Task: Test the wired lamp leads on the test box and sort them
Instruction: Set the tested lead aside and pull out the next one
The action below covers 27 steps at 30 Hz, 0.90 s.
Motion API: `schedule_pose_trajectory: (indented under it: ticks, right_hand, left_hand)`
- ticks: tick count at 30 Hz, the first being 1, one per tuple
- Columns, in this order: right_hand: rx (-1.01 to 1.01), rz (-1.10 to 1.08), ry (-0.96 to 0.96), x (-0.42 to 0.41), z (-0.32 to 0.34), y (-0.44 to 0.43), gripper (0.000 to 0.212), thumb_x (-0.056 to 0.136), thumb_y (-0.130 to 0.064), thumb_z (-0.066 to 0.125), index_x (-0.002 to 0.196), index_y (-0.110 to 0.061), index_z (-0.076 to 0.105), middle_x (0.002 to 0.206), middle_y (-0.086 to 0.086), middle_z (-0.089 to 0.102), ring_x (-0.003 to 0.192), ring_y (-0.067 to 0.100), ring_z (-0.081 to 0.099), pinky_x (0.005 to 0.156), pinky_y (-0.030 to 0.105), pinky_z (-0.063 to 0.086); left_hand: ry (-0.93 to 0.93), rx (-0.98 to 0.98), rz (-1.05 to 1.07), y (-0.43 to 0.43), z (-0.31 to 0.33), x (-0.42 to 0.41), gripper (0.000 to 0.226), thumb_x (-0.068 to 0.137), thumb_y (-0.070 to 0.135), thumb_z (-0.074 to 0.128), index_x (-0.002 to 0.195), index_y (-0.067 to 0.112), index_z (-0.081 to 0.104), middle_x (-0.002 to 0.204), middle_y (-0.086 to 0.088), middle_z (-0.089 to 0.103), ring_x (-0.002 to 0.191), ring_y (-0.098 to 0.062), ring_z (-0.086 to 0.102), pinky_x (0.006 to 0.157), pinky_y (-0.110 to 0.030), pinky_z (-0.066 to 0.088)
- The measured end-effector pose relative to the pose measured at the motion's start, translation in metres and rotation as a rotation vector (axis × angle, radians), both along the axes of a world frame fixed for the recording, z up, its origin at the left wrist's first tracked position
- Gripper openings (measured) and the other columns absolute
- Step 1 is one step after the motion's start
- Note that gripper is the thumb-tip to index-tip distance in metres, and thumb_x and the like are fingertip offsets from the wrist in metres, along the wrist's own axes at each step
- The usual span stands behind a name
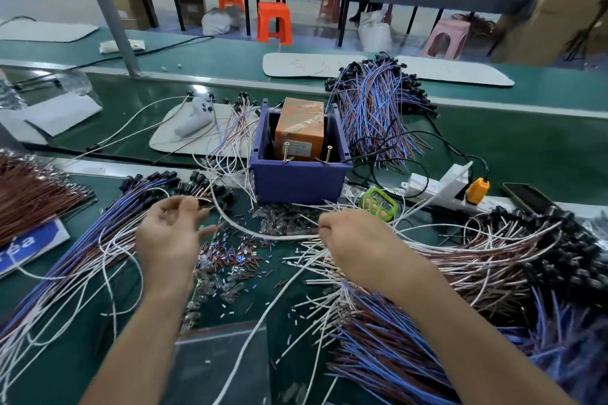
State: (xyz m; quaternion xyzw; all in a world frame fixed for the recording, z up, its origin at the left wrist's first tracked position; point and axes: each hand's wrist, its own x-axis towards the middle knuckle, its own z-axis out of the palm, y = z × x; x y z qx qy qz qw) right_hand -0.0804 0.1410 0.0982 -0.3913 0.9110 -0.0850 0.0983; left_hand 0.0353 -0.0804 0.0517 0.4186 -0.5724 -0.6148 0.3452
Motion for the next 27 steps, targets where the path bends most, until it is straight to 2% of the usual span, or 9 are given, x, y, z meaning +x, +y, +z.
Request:
schedule_pose_trajectory:
  ticks: [3, 6, 9, 12, 15, 20, 23, 25, 27]
  right_hand:
    - [-0.039, 0.003, 0.034, -0.002, 0.005, -0.003, 0.022, 0.101, -0.01, 0.046, 0.083, -0.023, 0.044, 0.074, -0.005, 0.047, 0.075, 0.025, 0.052, 0.06, 0.035, 0.031]
    - [-0.102, -0.007, -0.06, 0.001, 0.015, -0.012, 0.016, 0.103, -0.026, 0.047, 0.089, -0.029, 0.055, 0.071, -0.01, 0.055, 0.065, 0.013, 0.052, 0.051, 0.029, 0.03]
    - [-0.11, 0.036, -0.073, 0.005, 0.025, -0.011, 0.019, 0.099, -0.025, 0.056, 0.11, -0.032, 0.07, 0.096, -0.005, 0.072, 0.085, 0.02, 0.064, 0.068, 0.03, 0.045]
    - [-0.216, -0.011, -0.145, 0.0, 0.038, 0.008, 0.014, 0.09, -0.021, 0.065, 0.09, -0.032, 0.075, 0.065, -0.016, 0.064, 0.06, 0.0, 0.055, 0.054, 0.012, 0.037]
    - [-0.268, -0.055, -0.24, -0.007, 0.052, 0.032, 0.011, 0.089, -0.025, 0.072, 0.082, -0.033, 0.073, 0.058, -0.02, 0.06, 0.052, -0.001, 0.05, 0.049, 0.014, 0.039]
    - [-0.15, -0.146, -0.257, -0.022, 0.083, 0.08, 0.02, 0.092, -0.015, 0.069, 0.087, -0.033, 0.076, 0.061, -0.016, 0.064, 0.049, -0.002, 0.051, 0.049, 0.015, 0.039]
    - [-0.05, -0.309, -0.056, -0.029, 0.092, 0.105, 0.028, 0.096, -0.012, 0.062, 0.082, -0.032, 0.076, 0.069, -0.012, 0.066, 0.047, -0.001, 0.057, 0.045, 0.016, 0.04]
    - [0.04, -0.396, 0.13, -0.03, 0.097, 0.117, 0.029, 0.094, -0.009, 0.06, 0.085, -0.032, 0.076, 0.077, -0.01, 0.066, 0.063, 0.009, 0.061, 0.059, 0.026, 0.045]
    - [0.137, -0.344, 0.416, -0.029, 0.098, 0.129, 0.032, 0.088, -0.005, 0.06, 0.087, -0.032, 0.077, 0.079, -0.009, 0.065, 0.07, 0.014, 0.057, 0.076, 0.033, 0.041]
  left_hand:
    - [-0.217, -0.734, -0.039, 0.027, 0.002, 0.011, 0.016, 0.086, 0.031, 0.077, 0.097, 0.027, 0.066, 0.15, -0.002, 0.052, 0.124, -0.012, 0.055, 0.11, -0.027, 0.042]
    - [-0.062, -0.984, -0.456, 0.059, 0.01, 0.002, 0.026, 0.083, 0.022, 0.082, 0.107, 0.027, 0.072, 0.144, 0.008, 0.055, 0.132, -0.002, 0.045, 0.117, -0.017, 0.029]
    - [-0.158, -0.929, -0.715, 0.078, 0.016, -0.011, 0.047, 0.094, 0.024, 0.069, 0.138, 0.036, 0.058, 0.132, 0.015, 0.064, 0.12, -0.003, 0.057, 0.107, -0.027, 0.044]
    - [-0.2, -0.719, -0.892, 0.075, 0.022, -0.023, 0.024, 0.101, 0.025, 0.061, 0.118, 0.042, 0.068, 0.088, 0.019, 0.074, 0.08, 0.002, 0.064, 0.076, -0.028, 0.05]
    - [-0.103, -0.552, -0.995, 0.076, 0.03, -0.032, 0.019, 0.103, 0.023, 0.061, 0.103, 0.036, 0.074, 0.062, 0.011, 0.064, 0.061, -0.011, 0.054, 0.062, -0.04, 0.049]
    - [-0.061, -0.496, -1.021, 0.095, 0.042, -0.047, 0.013, 0.097, 0.026, 0.071, 0.097, 0.036, 0.079, 0.062, 0.007, 0.07, 0.051, -0.007, 0.053, 0.052, -0.017, 0.041]
    - [-0.171, -0.628, -0.98, 0.106, 0.043, -0.061, 0.017, 0.097, 0.023, 0.071, 0.095, 0.038, 0.08, 0.069, 0.022, 0.072, 0.061, 0.001, 0.063, 0.053, -0.015, 0.041]
    - [-0.239, -0.722, -0.94, 0.113, 0.043, -0.07, 0.015, 0.095, 0.022, 0.072, 0.101, 0.032, 0.082, 0.073, 0.025, 0.07, 0.07, 0.006, 0.065, 0.061, -0.01, 0.046]
    - [-0.296, -0.812, -0.909, 0.12, 0.04, -0.079, 0.015, 0.094, 0.023, 0.073, 0.103, 0.03, 0.082, 0.087, 0.015, 0.074, 0.079, -0.003, 0.068, 0.076, -0.026, 0.056]
